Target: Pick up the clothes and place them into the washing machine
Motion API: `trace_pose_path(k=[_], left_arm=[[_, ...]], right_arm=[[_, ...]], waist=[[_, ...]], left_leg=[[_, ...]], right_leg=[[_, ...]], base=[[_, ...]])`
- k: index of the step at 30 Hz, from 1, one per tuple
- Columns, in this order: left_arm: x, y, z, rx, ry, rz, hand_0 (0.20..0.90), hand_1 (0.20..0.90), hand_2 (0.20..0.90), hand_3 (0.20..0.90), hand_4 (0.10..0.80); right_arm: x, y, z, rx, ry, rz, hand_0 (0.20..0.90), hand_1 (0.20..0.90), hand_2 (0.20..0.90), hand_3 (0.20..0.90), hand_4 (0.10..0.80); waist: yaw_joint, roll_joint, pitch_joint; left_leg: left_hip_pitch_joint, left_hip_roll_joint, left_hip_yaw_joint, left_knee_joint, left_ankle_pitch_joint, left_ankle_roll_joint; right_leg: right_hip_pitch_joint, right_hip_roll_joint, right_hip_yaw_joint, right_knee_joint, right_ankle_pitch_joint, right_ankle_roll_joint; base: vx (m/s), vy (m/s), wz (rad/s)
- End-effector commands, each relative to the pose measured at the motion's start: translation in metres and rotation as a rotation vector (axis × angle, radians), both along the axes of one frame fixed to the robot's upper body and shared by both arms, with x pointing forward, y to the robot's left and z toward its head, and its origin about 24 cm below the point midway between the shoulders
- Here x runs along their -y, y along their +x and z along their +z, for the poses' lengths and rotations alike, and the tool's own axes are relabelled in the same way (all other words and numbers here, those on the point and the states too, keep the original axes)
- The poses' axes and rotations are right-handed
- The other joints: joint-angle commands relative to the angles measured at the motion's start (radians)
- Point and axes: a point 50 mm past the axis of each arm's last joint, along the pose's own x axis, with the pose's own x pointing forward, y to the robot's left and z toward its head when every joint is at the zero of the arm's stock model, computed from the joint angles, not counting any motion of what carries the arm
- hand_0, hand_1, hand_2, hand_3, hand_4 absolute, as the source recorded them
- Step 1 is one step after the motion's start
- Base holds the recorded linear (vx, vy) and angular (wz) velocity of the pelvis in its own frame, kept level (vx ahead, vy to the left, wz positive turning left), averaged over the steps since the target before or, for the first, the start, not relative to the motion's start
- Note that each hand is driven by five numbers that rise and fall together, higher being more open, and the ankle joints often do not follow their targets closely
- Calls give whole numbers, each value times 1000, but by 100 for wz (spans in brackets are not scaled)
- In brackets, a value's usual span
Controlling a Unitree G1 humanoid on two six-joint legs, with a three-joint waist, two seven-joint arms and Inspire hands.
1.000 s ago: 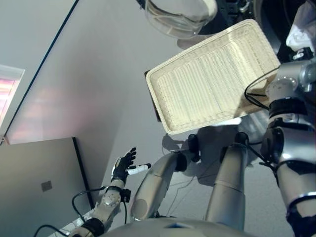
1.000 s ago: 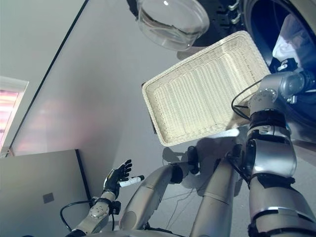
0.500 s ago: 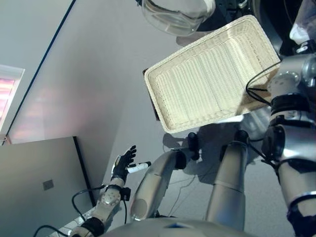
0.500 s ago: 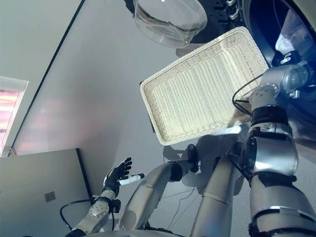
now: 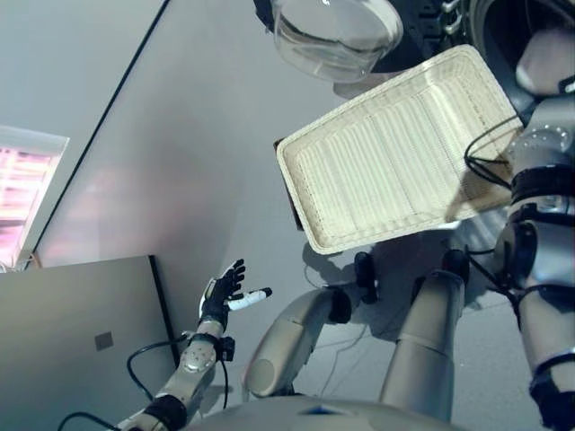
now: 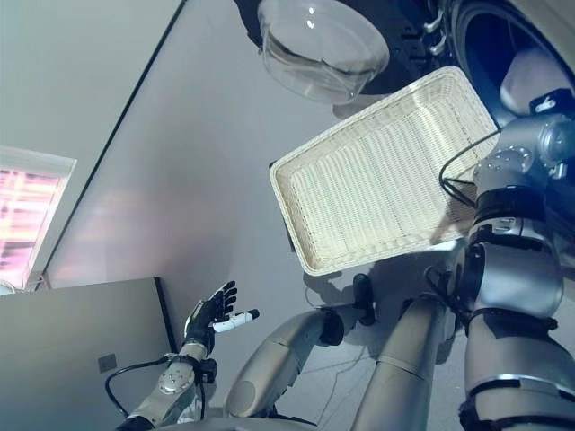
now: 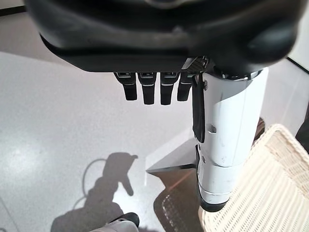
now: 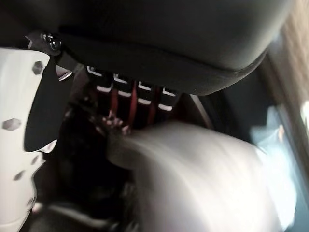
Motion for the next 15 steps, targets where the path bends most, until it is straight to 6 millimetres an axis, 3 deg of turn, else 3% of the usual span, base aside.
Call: trace_pose_path(k=[1,2,5,10,13,15], left_arm=[[-27,-26,-16,-111,80,99,900,900,900,900,800],[-27,-26,-16,-111,82,97,900,900,900,900,800],[-20,-27,-17,-112,47,100,900,900,900,900,800],[-21,-33,-21,-143,29,123,900,900,900,900,800],[-22,-35,-21,-145,23,113,900,900,900,900,800],[-27,-35,-20,-143,37,115,900,900,900,900,800]], right_arm=[[12,-25,74,136,-211,-102,900,900,900,900,800],[14,-26,73,137,-209,-102,900,900,900,900,800],[-10,-11,66,238,-161,-8,900,900,900,900,800],[-33,-8,59,406,-116,34,900,900,900,900,800],[-29,-11,50,473,-74,33,900,900,900,900,800],[-26,-11,45,421,-88,13,900,900,900,900,800]], waist=[[-70,95,-103],[-68,95,-104],[-72,95,-105],[-73,95,-110],[-63,95,-122],[-57,95,-129]], left_leg=[[-57,38,-39,13,30,-99],[-54,38,-40,10,31,-99],[-34,37,-44,-17,48,-105],[-10,28,-47,-53,65,-107],[-1,21,-51,-67,73,-109],[9,16,-53,-74,75,-110]], right_leg=[[80,63,-108,-126,36,-80],[83,63,-110,-128,37,-80],[102,62,-117,-142,40,-80],[126,56,-120,-166,41,-77],[138,49,-120,-170,37,-76],[142,47,-122,-172,39,-73]], base=[[12,7,-11],[14,-8,-3],[4,-4,-2],[5,-1,-3],[13,-3,-3],[9,5,3]])
